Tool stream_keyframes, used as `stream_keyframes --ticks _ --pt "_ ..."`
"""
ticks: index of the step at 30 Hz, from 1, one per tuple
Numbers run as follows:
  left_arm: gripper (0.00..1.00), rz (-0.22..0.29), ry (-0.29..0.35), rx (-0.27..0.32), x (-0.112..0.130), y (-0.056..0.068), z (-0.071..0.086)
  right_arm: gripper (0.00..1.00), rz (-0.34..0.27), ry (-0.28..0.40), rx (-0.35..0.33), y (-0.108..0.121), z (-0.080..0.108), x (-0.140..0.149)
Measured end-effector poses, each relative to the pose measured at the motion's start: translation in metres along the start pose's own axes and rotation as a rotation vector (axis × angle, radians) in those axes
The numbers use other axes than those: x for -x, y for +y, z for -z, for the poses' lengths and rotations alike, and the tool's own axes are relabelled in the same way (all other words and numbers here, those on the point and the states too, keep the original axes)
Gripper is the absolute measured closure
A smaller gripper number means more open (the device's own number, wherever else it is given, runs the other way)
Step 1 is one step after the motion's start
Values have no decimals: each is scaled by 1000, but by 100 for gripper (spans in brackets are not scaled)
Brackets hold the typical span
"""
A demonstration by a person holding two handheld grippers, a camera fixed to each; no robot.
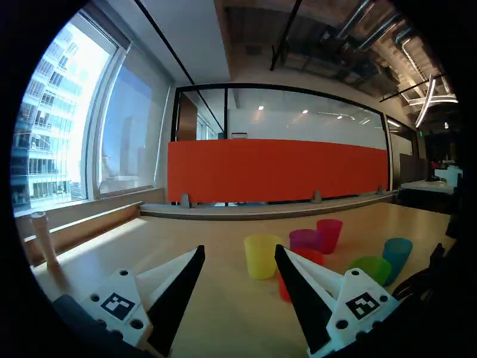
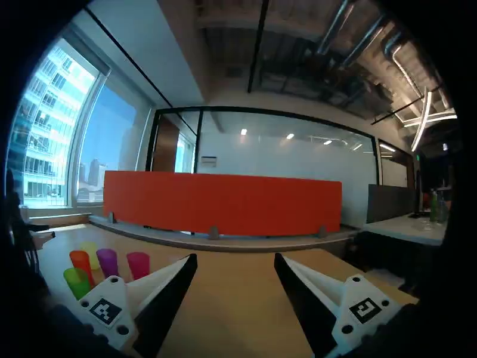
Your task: Pour water
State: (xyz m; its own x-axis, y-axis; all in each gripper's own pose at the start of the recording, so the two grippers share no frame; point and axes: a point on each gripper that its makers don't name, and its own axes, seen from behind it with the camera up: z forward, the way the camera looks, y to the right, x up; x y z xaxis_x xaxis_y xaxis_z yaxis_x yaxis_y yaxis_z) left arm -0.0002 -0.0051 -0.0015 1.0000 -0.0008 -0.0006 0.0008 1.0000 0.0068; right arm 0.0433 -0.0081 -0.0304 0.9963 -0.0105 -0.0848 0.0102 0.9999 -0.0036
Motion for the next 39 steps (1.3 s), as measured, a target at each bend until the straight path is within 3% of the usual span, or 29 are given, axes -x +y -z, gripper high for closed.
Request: stream_keyframes --ticks 12,39 --pt "13 0 0 0 0 0 0 0 -2 22 -26 -16 -12 13" --pt "13 0 0 0 0 0 0 0 -59 -31 -7 -3 -27 66"
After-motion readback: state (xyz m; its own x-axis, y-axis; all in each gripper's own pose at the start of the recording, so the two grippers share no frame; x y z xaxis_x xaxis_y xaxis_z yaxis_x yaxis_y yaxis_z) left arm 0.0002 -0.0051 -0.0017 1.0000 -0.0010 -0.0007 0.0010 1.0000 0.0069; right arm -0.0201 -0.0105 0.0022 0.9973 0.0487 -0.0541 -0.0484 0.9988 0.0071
